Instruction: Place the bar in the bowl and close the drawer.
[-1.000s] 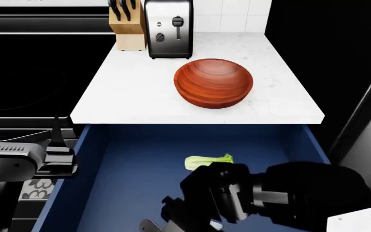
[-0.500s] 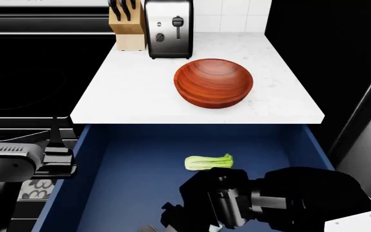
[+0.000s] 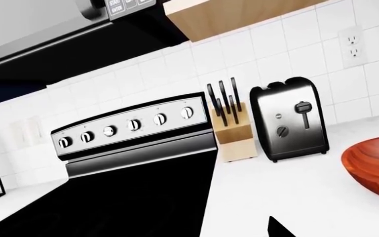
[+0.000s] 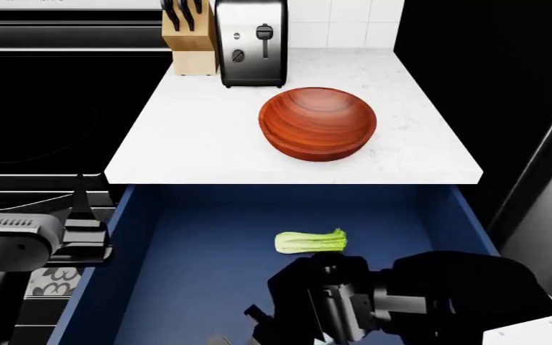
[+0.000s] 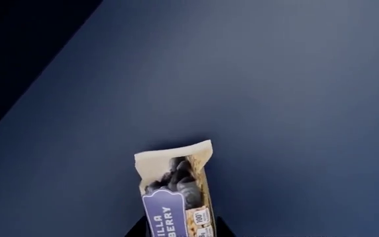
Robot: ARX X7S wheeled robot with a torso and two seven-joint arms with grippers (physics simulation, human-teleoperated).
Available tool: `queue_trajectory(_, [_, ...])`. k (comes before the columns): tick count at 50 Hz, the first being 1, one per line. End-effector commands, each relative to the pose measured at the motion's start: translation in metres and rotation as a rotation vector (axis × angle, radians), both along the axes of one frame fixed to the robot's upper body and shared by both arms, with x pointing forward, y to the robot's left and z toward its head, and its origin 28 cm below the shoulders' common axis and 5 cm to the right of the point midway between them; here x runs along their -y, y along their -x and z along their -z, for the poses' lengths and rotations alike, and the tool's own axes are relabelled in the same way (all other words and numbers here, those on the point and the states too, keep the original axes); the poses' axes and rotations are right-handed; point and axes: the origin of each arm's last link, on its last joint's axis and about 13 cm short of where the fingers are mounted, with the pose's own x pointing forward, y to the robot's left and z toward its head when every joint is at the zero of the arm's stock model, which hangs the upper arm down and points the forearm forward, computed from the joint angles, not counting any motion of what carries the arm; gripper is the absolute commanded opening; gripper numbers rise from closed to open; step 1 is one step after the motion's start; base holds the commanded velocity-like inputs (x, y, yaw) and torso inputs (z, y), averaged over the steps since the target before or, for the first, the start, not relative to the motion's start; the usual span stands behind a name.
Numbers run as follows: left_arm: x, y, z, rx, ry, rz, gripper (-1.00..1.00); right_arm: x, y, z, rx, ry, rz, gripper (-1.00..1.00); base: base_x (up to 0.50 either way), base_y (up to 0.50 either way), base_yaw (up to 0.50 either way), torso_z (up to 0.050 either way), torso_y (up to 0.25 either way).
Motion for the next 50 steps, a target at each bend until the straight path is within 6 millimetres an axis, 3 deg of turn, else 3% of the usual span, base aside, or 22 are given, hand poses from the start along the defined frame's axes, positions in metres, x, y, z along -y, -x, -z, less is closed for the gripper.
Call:
queue_trajectory(1, [0.000,0.000,-0.001,0.004,-0.001,0.000,1.00,0.001,0.001,0.000,-0.002,0.012,0.006,-1.00,0.00,0.00,0.00,0.000,0.000])
queue_trajectory(12, [-0.001,0.002,-0.003,0.006,-0.001,-0.004,1.00,0.002,0.001,-0.005,0.016,0.010,0.004,-1.00,0.00,0.00,0.00,0.000,0.000])
queue_trajectory(38, [0.001,0.001,-0.007,0.014,-0.002,0.004,1.00,0.009,0.013,-0.064,0.076,-0.058,0.017,-1.00,0.00,0.00,0.00,0.000,0.000])
queue_trajectory(50, [0.001,0.005,-0.013,0.024,-0.008,0.000,1.00,0.007,0.004,-0.109,0.168,-0.195,0.042,-1.00,0.00,0.00,0.00,0.000,0.000])
